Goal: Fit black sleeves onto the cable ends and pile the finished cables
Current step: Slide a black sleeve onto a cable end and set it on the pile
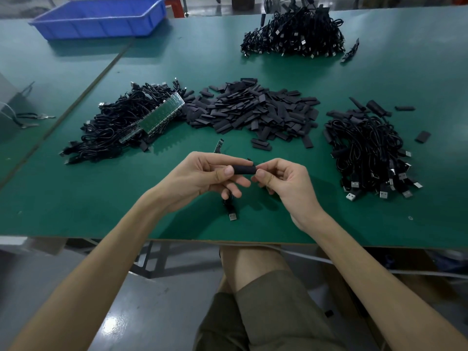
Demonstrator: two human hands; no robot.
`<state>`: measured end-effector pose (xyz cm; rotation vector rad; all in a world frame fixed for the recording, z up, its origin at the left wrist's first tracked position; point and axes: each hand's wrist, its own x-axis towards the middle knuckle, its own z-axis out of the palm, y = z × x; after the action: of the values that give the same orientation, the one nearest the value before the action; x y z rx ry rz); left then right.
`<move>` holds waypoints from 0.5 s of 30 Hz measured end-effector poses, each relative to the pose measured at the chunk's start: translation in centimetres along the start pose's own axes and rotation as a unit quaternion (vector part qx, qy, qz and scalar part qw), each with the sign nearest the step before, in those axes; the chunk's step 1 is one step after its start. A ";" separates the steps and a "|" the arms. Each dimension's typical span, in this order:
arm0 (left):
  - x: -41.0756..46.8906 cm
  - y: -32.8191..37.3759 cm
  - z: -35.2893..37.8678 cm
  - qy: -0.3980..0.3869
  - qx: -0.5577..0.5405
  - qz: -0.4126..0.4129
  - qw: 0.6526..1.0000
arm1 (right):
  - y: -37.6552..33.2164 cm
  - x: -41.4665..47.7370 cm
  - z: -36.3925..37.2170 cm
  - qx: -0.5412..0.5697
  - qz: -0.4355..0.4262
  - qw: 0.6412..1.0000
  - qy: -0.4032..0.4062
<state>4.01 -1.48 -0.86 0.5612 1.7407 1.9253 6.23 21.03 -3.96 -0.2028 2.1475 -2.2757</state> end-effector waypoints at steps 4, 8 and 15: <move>0.0 0.1 0.2 -0.028 0.013 -0.005 1.000 | 0.0 0.0 -0.1 0.000 0.003 1.000 -0.014; 0.0 0.1 0.4 -0.021 0.021 0.015 0.999 | -0.1 -0.1 -0.3 0.009 0.012 0.999 -0.042; 0.9 -0.1 1.6 0.102 0.046 0.038 0.993 | 0.0 -0.1 -0.1 0.001 0.010 0.999 -0.044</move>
<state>4.25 0.30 -0.85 0.4838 1.9695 2.0239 6.36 21.09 -4.02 -0.2732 2.0945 -2.2154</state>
